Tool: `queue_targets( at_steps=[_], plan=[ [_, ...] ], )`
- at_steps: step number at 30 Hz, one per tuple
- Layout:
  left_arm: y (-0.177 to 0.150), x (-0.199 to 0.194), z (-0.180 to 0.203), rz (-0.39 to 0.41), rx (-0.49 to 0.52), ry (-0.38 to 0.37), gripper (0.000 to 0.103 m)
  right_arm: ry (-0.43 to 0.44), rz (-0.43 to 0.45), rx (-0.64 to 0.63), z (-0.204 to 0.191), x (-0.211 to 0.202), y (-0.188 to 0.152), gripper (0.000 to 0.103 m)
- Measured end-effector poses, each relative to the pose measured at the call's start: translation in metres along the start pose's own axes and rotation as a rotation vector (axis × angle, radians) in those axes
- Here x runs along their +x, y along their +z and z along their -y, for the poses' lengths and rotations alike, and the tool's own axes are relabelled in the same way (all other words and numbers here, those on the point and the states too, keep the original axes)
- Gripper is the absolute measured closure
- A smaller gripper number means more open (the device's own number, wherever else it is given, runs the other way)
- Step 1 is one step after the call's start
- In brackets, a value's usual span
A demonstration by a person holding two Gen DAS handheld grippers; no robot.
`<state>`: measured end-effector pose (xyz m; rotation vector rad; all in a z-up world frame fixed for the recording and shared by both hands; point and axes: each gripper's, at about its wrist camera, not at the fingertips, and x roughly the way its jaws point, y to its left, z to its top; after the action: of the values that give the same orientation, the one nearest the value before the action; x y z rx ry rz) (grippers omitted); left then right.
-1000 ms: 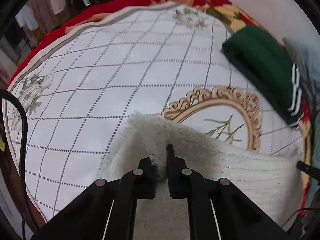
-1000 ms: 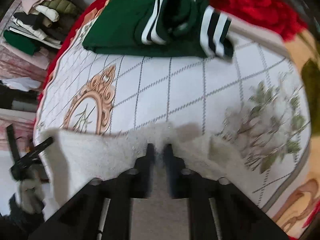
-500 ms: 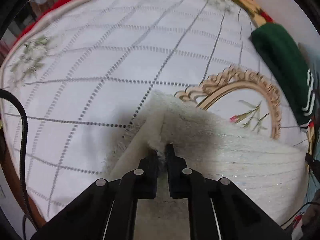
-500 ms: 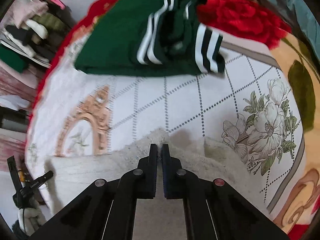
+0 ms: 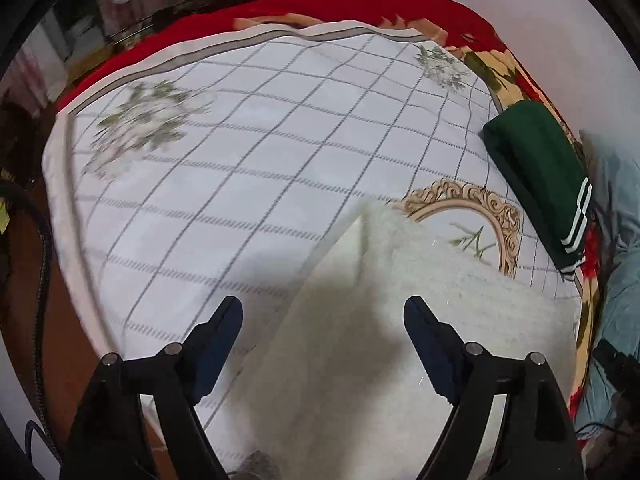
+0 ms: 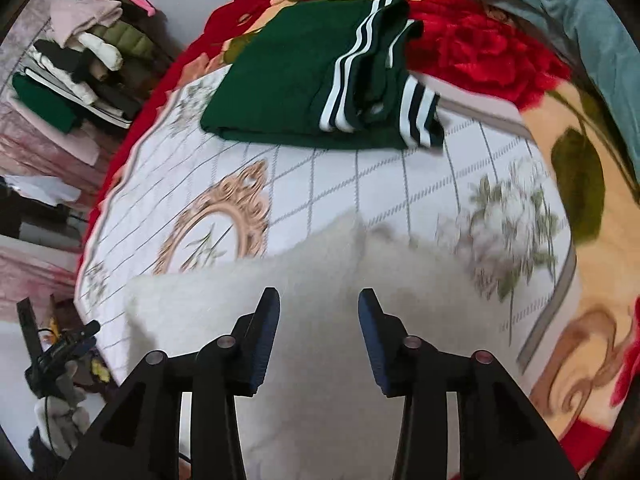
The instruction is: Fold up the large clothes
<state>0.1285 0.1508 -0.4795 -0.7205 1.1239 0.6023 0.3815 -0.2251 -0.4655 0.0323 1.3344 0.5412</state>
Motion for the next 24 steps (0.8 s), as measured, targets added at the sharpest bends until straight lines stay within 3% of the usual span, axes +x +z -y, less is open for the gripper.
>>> queue_targets(
  at_steps=[6, 8, 12, 13, 15, 17, 20, 23, 24],
  plan=[
    [-0.053, 0.022, -0.03, -0.138, -0.051, 0.021, 0.021, 0.015, -0.084, 0.131, 0.019, -0.006, -0.072, 0.06],
    [-0.065, 0.031, -0.031, -0.15, -0.051, 0.028, 0.021, 0.019, -0.115, 0.195, 0.032, -0.003, -0.095, 0.06],
    [-0.073, 0.049, -0.022, -0.177, -0.057, -0.049, 0.021, 0.005, -0.159, 0.275, 0.053, 0.005, -0.125, 0.06],
    [-0.076, 0.056, -0.017, -0.194, -0.042, -0.054, 0.021, 0.0, -0.167, 0.281, 0.056, 0.007, -0.13, 0.06],
    [-0.078, 0.066, -0.008, -0.227, -0.011, 0.013, 0.021, -0.008, -0.174, 0.284, 0.059, 0.009, -0.134, 0.06],
    [-0.081, 0.053, -0.006, -0.199, -0.022, 0.014, 0.022, -0.006, -0.174, 0.289, 0.061, 0.008, -0.136, 0.06],
    [-0.089, 0.025, -0.012, -0.174, -0.1, -0.042, 0.022, 0.004, -0.153, 0.28, 0.059, 0.003, -0.132, 0.06],
    [-0.101, 0.026, -0.01, -0.212, -0.121, -0.084, 0.022, 0.022, -0.153, 0.275, 0.054, 0.005, -0.131, 0.06],
    [-0.103, 0.032, -0.006, -0.227, -0.11, -0.077, 0.029, 0.03, -0.156, 0.278, 0.052, 0.007, -0.13, 0.06]
  ],
)
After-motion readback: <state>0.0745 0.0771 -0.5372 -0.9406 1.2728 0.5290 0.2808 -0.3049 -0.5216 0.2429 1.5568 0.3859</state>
